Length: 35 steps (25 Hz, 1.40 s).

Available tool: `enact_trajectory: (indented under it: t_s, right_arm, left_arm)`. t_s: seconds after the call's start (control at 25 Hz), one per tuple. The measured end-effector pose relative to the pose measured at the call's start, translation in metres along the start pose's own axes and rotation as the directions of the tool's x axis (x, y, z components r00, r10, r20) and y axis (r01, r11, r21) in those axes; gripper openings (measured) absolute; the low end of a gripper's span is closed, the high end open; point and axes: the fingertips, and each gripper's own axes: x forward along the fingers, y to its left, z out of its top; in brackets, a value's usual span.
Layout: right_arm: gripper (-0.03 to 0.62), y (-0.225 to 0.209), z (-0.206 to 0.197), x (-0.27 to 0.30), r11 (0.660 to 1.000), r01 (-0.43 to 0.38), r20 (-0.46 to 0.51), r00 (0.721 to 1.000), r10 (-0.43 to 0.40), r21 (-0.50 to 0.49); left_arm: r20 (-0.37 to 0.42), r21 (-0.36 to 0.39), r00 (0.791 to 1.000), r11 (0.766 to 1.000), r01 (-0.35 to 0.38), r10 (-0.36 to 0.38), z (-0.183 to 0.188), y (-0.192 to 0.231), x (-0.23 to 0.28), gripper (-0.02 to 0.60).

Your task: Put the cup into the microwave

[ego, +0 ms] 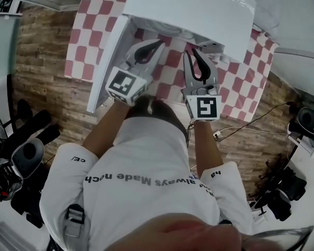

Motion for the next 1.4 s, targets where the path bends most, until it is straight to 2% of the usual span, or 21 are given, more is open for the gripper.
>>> enact_trajectory:
  t_s: [0.36, 0.56, 0.68, 0.96, 1.4]
  right_arm:
    - [0.052, 0.014, 0.091, -0.065, 1.000, -0.008, 0.069, 0.998, 0.008, -0.002]
    - [0.052, 0.021, 0.137, -0.091, 1.000, -0.019, 0.095, 0.995, 0.019, 0.000]
    - [0.052, 0.027, 0.158, -0.108, 0.999, -0.038, 0.088, 0.995, 0.041, -0.035]
    - [0.052, 0.035, 0.194, -0.134, 0.998, -0.042, 0.121, 0.992, 0.048, -0.049]
    - [0.041, 0.033, 0.199, -0.153, 0.998, -0.038, 0.135, 0.990, 0.043, -0.043]
  left_arm:
    - [0.065, 0.024, 0.998, 0.999, 0.024, -0.025, 0.091, -0.038, -0.048, 0.003]
    - [0.077, 0.081, 0.994, 0.994, 0.072, -0.078, 0.133, -0.068, -0.062, 0.003]
    - [0.072, 0.121, 0.991, 0.987, 0.102, -0.111, 0.146, -0.089, -0.072, 0.003]
    - [0.093, 0.111, 0.989, 0.988, 0.107, -0.118, 0.170, -0.116, -0.089, 0.003]
    - [0.114, 0.129, 0.983, 0.983, 0.127, -0.142, 0.183, -0.140, -0.093, 0.003]
